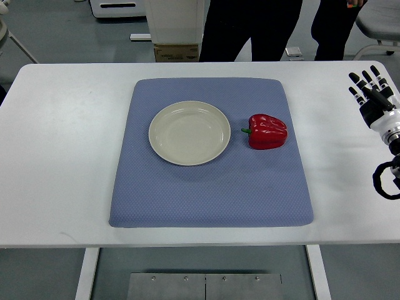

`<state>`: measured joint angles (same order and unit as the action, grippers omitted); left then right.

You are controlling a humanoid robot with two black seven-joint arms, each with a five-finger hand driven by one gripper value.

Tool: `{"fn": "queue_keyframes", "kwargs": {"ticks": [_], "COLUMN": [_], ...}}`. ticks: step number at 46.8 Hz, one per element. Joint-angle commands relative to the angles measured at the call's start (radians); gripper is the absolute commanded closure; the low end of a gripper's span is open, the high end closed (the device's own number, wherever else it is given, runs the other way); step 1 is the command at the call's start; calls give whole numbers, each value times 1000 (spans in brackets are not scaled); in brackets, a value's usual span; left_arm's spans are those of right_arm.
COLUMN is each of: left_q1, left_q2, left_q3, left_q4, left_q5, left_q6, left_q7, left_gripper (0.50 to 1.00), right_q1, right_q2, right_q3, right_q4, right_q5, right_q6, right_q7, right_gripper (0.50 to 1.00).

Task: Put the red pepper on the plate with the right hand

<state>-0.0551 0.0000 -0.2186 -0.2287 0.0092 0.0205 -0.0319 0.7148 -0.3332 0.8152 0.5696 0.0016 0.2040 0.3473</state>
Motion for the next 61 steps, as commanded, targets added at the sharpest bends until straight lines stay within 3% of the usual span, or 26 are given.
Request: {"fn": "queue_keyframes", "kwargs": {"ticks": [1,34,49,56,61], "left_q1": [8,46,46,44,46], "left_q2": [0,0,0,0,0], "left_q3": [-1,-1,-1,-1,-1], "left_q4": [0,0,0,0,0], "left_q5": [0,6,6,6,6], "left_q6": [2,4,4,4,4], "left_q7": [0,-16,-16,-16,-16], "left_gripper": [500,500,500,500,500], "right_q1": [0,32,126,175,198], "right_q2": [5,25,14,-18,-107], "right_q3": [-4,-28,-195,-258,-323], "right_q4": [-1,-5,1,13,122], "right_q5": [-3,-9,-11,-11,-12], "right_q6": [2,-5,-1,6,8], "right_q7": [31,32,27,-14,-34], "right_gripper": [500,500,500,500,500]}}
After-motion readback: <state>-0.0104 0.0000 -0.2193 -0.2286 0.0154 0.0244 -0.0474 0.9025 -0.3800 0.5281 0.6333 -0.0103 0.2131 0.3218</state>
